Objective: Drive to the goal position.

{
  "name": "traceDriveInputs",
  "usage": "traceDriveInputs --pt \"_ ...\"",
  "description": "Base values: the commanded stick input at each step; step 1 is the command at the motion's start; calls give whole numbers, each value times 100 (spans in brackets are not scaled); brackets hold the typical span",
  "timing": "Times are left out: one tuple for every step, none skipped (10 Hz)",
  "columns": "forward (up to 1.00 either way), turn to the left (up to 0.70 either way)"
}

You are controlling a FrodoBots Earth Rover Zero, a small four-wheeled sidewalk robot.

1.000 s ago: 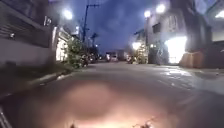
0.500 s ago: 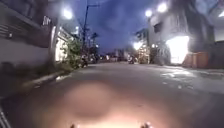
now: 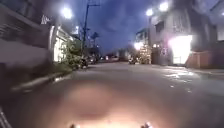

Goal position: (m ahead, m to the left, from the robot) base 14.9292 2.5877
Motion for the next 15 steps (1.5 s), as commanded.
traceDriveInputs --pt "50 0" --pt "50 0" --pt "50 0" --pt "50 0" --pt "50 0" --pt "50 0" --pt "50 0" --pt "50 0" --pt "50 0" --pt "50 0" --pt "50 0" --pt "50 0" --pt "50 0" --pt "50 0" --pt "50 0"
